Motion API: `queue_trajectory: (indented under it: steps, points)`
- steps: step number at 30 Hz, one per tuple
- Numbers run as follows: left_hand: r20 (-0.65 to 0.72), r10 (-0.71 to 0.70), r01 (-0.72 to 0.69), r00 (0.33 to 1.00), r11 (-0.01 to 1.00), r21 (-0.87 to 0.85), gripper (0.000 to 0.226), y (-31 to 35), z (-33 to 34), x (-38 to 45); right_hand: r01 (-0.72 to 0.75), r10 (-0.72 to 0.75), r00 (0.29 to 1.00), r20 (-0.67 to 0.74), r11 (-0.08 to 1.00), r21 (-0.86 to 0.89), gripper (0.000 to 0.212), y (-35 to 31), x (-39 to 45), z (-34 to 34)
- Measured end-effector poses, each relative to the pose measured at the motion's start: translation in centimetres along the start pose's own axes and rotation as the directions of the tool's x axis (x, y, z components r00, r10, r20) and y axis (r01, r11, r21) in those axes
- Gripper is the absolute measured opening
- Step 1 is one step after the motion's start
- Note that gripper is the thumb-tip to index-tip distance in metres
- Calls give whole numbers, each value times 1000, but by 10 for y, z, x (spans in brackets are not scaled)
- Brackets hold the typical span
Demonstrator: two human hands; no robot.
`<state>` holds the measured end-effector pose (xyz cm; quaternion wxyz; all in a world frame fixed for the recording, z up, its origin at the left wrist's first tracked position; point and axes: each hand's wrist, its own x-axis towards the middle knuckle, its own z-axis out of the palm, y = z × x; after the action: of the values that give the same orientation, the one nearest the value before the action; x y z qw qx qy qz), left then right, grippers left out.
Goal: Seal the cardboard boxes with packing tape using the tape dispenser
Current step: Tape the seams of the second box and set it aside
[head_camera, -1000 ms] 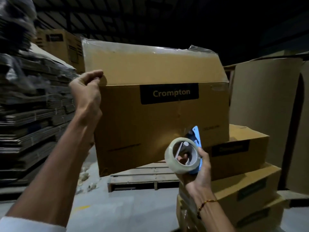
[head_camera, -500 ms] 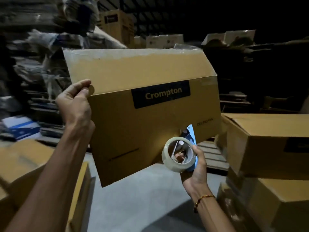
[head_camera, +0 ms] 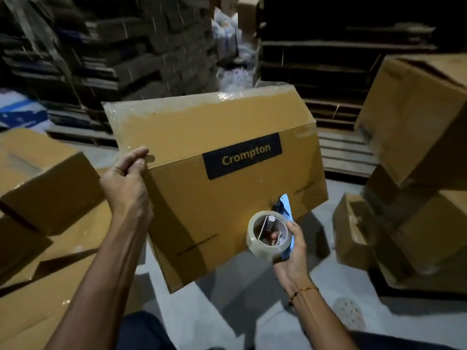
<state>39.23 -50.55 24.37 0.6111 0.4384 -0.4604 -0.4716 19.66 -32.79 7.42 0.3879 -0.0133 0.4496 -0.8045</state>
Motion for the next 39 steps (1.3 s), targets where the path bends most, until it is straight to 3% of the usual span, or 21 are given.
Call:
queue_trajectory:
  steps: [8, 14, 19, 24, 27, 30, 33, 36, 39]
  points:
    - [39, -153, 145, 987, 977, 158, 30, -152, 3, -17, -125, 122, 973, -197, 992, -2, 63, 74, 39, -82]
    - [-16, -255, 251, 967, 938, 240, 35, -223, -15, -46, -201, 218, 921, -322, 976, 86, 80, 112, 55, -123]
    - [-138, -333, 360, 933, 877, 317, 35, -256, -37, -60, -218, 233, 928, -289, 972, 84, 54, 116, 54, -118]
    - [-212, -371, 426, 904, 817, 389, 25, -275, -56, -63, -214, 243, 935, -257, 967, 136, 59, 107, 40, -107]
    - [-179, -546, 573, 818, 750, 330, 27, -269, -54, -64, -200, 220, 947, -235, 974, 108, 48, 95, 27, -100]
    - [-128, -692, 695, 710, 661, 284, 52, -260, -51, -78, -187, 180, 969, -168, 982, -27, 78, 83, 14, -94]
    - [-154, -808, 815, 569, 528, 239, 76, -267, -55, -93, -162, 170, 983, -65, 981, 109, 65, 68, 13, -86]
    - [-96, -881, 868, 462, 428, 253, 57, -284, -58, -112, -172, 174, 983, -52, 984, 47, 58, 58, 18, -82]
    - [-68, -874, 856, 481, 451, 253, 43, -299, -62, -122, -210, 210, 977, -37, 978, -8, 33, 61, 18, -90]
